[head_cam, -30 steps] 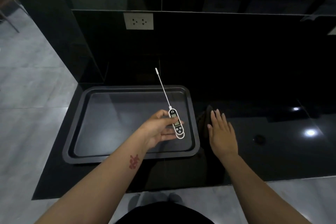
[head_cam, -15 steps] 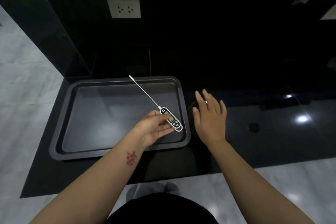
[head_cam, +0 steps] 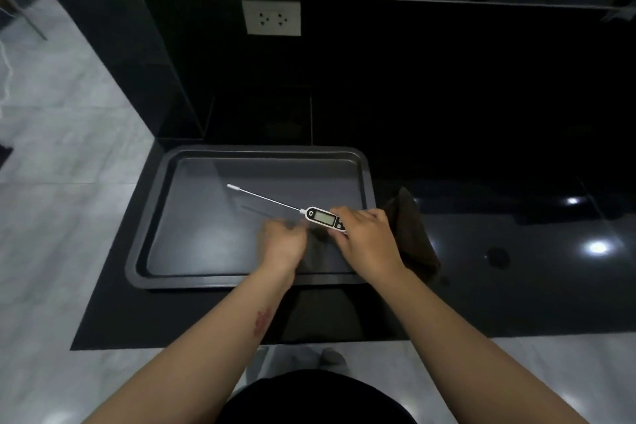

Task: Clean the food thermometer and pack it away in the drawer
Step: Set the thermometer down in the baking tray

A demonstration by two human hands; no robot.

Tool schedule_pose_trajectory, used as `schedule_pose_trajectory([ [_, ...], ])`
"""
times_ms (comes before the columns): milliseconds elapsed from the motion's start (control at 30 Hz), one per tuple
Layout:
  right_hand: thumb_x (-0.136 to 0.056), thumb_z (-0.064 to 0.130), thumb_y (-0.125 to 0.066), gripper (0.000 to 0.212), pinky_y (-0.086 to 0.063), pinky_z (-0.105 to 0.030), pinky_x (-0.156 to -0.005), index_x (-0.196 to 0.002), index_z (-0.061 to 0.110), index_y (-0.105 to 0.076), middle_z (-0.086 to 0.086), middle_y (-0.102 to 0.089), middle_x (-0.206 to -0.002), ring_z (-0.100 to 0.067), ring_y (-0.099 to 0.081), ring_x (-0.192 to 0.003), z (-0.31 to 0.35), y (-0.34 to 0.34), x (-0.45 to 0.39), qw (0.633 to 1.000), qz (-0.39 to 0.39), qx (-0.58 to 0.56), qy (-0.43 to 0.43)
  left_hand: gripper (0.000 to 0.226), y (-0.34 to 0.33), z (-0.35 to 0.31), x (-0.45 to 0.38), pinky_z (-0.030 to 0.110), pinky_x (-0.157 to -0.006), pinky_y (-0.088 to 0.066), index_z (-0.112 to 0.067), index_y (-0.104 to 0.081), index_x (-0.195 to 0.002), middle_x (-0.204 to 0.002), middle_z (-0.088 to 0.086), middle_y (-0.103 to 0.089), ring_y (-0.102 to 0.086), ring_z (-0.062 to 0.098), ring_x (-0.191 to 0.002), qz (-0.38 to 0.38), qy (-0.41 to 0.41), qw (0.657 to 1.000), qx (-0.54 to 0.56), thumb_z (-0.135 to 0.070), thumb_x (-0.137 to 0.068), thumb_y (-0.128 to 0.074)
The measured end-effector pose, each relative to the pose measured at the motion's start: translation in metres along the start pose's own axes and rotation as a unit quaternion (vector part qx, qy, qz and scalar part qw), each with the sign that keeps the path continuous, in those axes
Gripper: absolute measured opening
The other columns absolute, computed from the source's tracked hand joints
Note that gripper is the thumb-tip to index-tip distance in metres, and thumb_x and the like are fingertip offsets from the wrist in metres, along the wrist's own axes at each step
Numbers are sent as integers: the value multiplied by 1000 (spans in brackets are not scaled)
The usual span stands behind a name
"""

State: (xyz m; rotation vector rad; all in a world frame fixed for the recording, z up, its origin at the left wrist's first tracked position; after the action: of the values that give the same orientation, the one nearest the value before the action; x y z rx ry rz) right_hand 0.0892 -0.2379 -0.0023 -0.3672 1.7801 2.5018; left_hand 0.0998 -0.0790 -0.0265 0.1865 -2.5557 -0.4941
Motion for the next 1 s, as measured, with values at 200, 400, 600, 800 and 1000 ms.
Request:
schedule_pose_trajectory([
  [200,-89,26,-66,39,-32,-38,-108,-126,18,-62,-1,-66,-129,-17,-53,-130,10,-27,-10,999,40,-10,-1,56,16,5,-2,44,-120,-10,-16,-30,-152,-162,13,-16,-10,30,-150,-31,-280,881,-380,-38,-101,-38],
  [400,-95,26,-58,40,-18,-38,-118,-134,21,-56,4,-50,-147,-12,-37,-142,8,-41,-1,997,73,-22,-3,88,6,39,-7,43,-119,10,-29,7,-155,-163,0,16,19,17,-149,42,-260,828,-495,-68,-78,24],
  [600,-95,26,-59,40,-16,-40,-118,-134,20,-57,3,-51,-147,-13,-36,-143,0,-40,10,997,76,-10,-25,98,-3,40,-5,44,-119,10,-32,10,-155,-164,0,15,17,17,-149,56,-272,810,-517,-67,-66,35],
  [800,-99,30,-50,41,-8,-38,-120,-139,25,-50,8,-41,-154,-11,-26,-147,-6,-45,12,994,105,-5,-36,96,-8,39,0,46,-120,8,-31,10,-154,-164,1,13,16,19,-150,50,-274,797,-536,-65,-68,33],
  [1000,-100,35,-47,48,-5,-35,-120,-147,25,-41,3,-35,-157,-12,-24,-148,-6,-46,15,993,111,-3,-23,105,-8,39,1,46,-119,7,-29,8,-155,-164,2,13,14,19,-150,36,-273,795,-540,-65,-62,43],
])
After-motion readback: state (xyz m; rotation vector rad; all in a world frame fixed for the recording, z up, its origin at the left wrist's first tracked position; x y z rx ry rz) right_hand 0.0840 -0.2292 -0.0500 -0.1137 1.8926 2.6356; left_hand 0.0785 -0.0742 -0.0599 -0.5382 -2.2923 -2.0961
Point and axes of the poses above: each hand's wrist, its own x-axis away from the middle knuckle, its own y-axis out of the back of the hand, z = x × y, the point moved 9 cm from there along -x, towards the middle knuckle
